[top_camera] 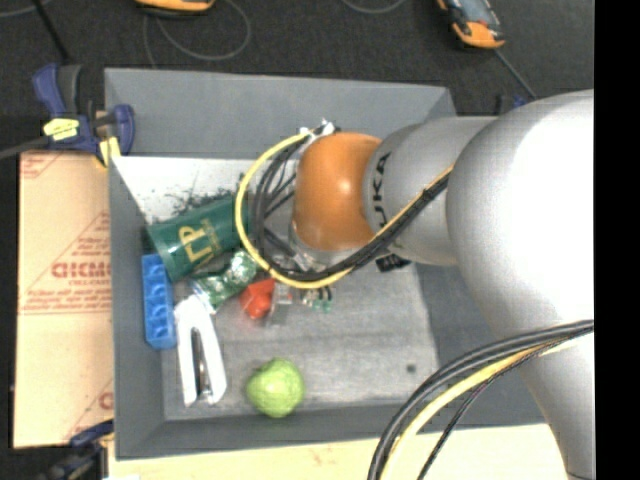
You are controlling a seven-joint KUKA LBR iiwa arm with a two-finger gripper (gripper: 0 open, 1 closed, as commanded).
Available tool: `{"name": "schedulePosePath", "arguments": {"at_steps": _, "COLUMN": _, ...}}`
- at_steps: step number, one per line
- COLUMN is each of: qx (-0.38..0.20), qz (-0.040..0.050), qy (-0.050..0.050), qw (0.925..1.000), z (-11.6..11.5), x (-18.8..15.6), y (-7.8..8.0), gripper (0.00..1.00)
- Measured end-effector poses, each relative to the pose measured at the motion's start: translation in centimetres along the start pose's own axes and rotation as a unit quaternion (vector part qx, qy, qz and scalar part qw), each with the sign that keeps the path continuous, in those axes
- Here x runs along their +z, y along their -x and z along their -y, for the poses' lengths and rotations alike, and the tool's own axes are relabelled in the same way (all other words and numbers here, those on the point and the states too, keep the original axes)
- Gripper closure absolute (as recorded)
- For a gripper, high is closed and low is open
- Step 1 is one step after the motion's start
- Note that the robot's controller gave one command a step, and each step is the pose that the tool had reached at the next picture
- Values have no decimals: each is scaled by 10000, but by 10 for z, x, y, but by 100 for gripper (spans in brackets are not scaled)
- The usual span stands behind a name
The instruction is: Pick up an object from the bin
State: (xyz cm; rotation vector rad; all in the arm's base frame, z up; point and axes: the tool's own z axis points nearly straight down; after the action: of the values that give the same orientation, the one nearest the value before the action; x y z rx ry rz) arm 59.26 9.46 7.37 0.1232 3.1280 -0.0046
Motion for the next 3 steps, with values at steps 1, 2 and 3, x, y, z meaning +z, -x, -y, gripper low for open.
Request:
{"name": "schedulePosePath", "arguments": {"at_steps": 1, "qx": 4, "qz": 0, "qy": 1, "qw": 10000, "z": 0, "x": 0, "y": 0, "gripper": 100}}
{"name": "schedulePosePath", "arguments": {"at_steps": 2, "qx": 31, "qz": -41, "qy": 19, "qw": 10000, "z": -16, "x": -90, "y": -34, "gripper": 100}}
{"name": "schedulePosePath", "arguments": {"at_steps": 3, "qx": 33, "qz": -41, "qy": 19, "qw": 10000, "z": -16, "x": -90, "y": -34, "gripper": 100}}
